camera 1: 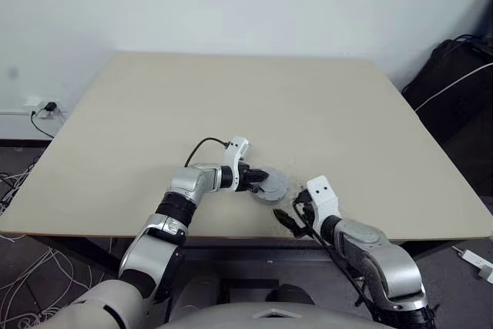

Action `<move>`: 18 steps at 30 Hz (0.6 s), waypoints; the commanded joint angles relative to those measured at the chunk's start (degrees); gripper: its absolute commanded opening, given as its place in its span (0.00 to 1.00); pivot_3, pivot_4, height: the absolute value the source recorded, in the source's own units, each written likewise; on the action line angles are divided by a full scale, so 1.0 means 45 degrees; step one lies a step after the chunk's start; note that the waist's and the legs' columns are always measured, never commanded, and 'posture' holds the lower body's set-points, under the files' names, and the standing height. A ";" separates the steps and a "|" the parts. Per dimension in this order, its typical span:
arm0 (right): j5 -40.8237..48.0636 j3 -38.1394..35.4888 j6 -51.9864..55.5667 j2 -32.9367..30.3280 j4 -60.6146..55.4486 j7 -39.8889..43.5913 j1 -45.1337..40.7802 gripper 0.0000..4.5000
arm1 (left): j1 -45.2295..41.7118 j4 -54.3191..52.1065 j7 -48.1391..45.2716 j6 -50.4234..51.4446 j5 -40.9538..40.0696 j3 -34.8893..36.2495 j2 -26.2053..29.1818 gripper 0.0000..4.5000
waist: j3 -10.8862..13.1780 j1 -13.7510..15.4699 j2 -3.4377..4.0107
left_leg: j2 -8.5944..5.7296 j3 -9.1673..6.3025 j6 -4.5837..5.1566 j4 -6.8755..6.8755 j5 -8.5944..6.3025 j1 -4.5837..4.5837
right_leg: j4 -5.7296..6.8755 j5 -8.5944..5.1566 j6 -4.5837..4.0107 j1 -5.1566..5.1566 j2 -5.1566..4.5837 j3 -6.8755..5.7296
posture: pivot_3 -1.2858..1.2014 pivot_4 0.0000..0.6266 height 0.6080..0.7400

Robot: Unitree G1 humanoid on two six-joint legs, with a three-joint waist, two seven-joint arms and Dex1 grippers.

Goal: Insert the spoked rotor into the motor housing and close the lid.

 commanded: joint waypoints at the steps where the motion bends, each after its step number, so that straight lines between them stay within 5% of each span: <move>1: 0.1459 -0.1957 -0.0394 0.1560 -0.0316 -0.0812 -0.0108 0.99 | 0.0142 0.0375 -0.0018 0.0157 0.0413 -0.0394 0.0046 0.00 | -0.0001 0.0010 0.0015 | -0.0002 -0.0005 0.0000 0.0000 0.0000 0.0001 | 0.0000 0.0000 0.0000 -0.0001 0.0004 0.0006 | 0.52 0.00 1.00; 18: 0.2013 -0.1749 -0.1451 0.2621 0.3414 -0.1922 -0.1624 0.99 | 0.0277 0.0202 -0.0220 0.0067 0.0458 -0.0360 0.0176 0.00 | -0.0026 -0.0220 0.0094 | -0.0022 -0.0002 -0.0060 0.0000 0.0040 0.0021 | 0.0026 -0.0002 -0.0027 -0.0043 0.0054 0.0110 | 0.52 0.00 1.00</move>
